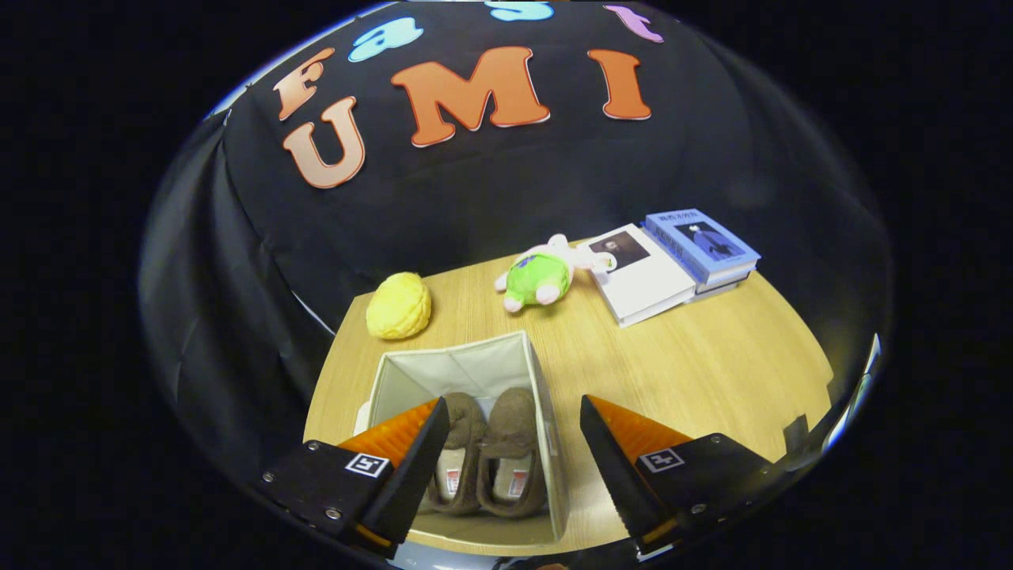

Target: Open the storage box then place both shoes into the box .Put the left shoe in first, then the right shoe, with the right side of both shoes facing outward in a uniform manner.

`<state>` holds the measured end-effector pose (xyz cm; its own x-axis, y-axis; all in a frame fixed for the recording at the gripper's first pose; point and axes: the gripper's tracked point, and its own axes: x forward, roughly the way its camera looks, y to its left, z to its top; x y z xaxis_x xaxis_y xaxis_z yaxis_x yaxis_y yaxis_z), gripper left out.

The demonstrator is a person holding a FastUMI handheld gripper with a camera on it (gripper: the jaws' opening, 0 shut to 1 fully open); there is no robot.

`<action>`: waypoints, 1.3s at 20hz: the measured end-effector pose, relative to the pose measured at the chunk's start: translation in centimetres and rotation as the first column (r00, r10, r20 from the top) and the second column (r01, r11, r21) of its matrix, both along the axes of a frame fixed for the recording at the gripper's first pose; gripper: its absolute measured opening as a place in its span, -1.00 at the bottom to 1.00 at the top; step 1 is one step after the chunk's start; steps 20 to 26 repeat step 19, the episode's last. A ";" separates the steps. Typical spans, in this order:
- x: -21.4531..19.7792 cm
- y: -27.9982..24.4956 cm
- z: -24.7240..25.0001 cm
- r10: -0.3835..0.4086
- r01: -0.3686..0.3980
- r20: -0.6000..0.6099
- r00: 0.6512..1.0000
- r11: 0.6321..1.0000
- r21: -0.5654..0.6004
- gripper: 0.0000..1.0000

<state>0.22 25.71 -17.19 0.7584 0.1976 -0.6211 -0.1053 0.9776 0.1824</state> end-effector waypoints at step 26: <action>2.6 -16.3 21.8 -0.005 0.090 0.534 0.846 0.987 -0.134 0.97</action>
